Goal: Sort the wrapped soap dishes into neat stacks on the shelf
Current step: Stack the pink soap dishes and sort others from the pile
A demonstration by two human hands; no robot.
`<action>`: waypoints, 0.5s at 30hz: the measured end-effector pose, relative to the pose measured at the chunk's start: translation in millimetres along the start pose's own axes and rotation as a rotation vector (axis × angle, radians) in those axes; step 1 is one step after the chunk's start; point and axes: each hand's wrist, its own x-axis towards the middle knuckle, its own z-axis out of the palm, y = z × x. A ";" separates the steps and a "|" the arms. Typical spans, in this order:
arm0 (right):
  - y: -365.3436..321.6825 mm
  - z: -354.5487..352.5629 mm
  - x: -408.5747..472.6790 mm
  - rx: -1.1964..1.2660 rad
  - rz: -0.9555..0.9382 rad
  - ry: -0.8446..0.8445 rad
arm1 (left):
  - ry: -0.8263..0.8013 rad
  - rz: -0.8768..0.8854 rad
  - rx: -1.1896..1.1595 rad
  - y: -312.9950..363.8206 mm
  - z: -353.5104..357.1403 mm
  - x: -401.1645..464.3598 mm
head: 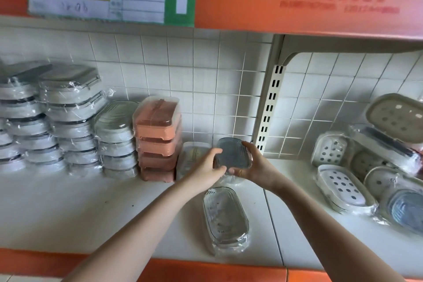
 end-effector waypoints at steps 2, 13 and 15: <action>1.7 -1.9 4.9 -0.012 0.002 0.010 | 0.009 -0.013 0.008 2.4 1.6 3.9; 5.9 -7.6 26.8 -0.320 -0.024 0.018 | 0.132 0.009 0.076 5.0 7.1 8.7; 4.3 -5.8 23.7 -0.370 -0.040 0.034 | 0.143 0.002 0.036 2.1 7.9 8.1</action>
